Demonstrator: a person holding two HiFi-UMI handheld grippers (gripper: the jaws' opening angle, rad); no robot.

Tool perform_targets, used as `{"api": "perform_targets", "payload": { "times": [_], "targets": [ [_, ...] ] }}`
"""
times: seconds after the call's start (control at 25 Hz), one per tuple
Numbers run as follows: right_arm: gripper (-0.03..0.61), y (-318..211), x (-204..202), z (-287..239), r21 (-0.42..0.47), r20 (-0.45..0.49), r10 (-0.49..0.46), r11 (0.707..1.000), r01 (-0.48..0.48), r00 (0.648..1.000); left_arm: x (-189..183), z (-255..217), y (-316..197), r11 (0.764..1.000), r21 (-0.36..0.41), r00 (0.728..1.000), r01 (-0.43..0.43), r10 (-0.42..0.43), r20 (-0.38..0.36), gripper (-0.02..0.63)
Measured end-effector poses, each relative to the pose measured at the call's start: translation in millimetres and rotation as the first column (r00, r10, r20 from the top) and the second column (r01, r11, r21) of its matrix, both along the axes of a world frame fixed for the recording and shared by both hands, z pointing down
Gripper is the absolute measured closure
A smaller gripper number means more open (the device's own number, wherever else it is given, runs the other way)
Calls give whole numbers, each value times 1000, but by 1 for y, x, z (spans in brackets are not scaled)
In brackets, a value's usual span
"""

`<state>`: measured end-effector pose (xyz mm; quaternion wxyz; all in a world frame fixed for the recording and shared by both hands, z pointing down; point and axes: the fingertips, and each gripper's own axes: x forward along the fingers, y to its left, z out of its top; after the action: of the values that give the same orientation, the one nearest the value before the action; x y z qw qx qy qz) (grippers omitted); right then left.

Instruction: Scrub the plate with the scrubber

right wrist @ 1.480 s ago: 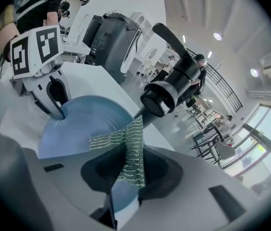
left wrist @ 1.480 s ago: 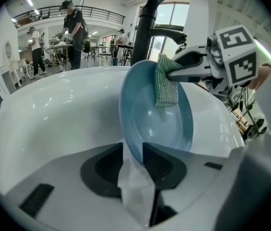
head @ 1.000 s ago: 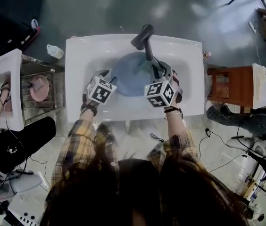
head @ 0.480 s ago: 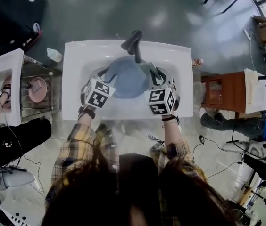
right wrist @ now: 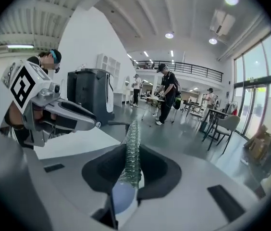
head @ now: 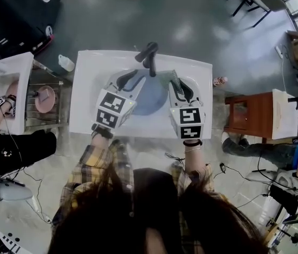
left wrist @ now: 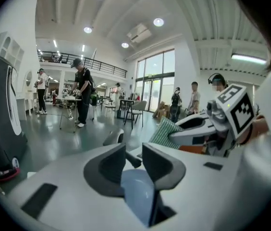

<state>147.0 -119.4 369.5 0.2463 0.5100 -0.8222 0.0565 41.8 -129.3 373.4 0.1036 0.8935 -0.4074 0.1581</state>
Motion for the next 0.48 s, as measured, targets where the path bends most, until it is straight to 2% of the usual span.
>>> {"api": "perform_targets", "payload": {
  "times": [0.2, 0.36, 0.48],
  "targets": [
    [485, -1, -12, -44, 72, 117, -34, 997, 25, 993, 1, -52, 2, 995, 98, 998, 5, 0, -58, 548],
    [485, -1, -18, -74, 128, 176, -63, 991, 41, 982, 7, -78, 8, 990, 133, 996, -40, 51, -78, 566],
    [485, 0, -17, -93, 164, 203, -96, 984, 63, 974, 16, -101, 15, 988, 142, 983, -68, 90, -157, 585]
  ]
}}
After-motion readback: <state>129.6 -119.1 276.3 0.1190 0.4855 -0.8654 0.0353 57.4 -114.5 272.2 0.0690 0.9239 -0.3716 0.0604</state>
